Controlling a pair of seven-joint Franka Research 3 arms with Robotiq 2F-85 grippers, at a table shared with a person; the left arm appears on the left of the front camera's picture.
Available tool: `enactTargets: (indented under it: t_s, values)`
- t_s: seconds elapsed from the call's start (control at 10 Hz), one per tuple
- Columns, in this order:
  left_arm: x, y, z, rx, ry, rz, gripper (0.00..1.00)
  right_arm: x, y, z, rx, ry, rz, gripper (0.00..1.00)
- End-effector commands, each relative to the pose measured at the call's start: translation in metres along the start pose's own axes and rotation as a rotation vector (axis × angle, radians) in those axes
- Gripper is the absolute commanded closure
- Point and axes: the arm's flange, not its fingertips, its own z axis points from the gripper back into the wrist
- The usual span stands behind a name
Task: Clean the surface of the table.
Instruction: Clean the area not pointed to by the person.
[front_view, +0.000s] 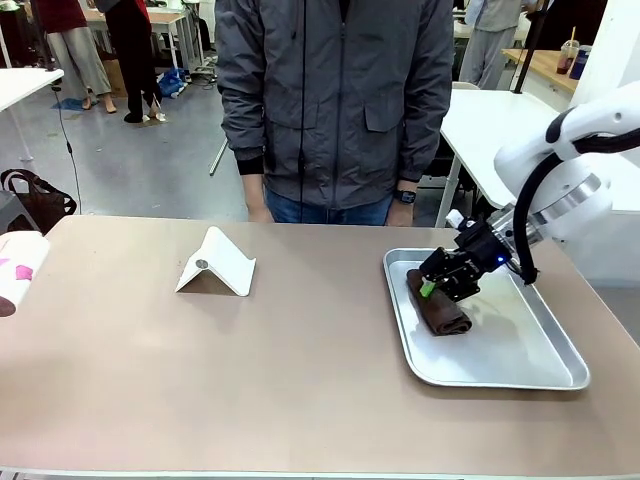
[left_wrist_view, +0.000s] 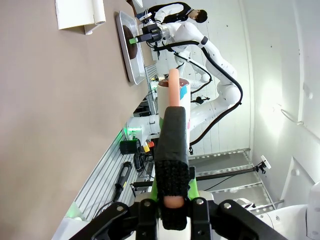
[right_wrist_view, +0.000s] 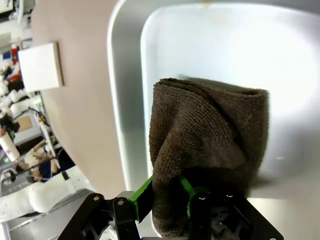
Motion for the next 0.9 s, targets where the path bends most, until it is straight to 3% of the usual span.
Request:
enactTargets:
  t_s: [0.0,0.3,0.8]
  values:
    - [0.001,-0.007,0.002,-0.012,-0.012,0.004,0.78,-0.017,0.017,-0.01,0.02,0.035,0.049,0.83]
    - [0.001,-0.007,0.002,-0.012,-0.012,0.004,0.78,-0.031,0.03,-0.014,-0.056,0.005,0.07,0.83]
    - [0.001,-0.007,0.002,-0.012,-0.012,0.004,0.78,-0.03,0.01,0.004,-0.234,-0.101,0.023,0.83]
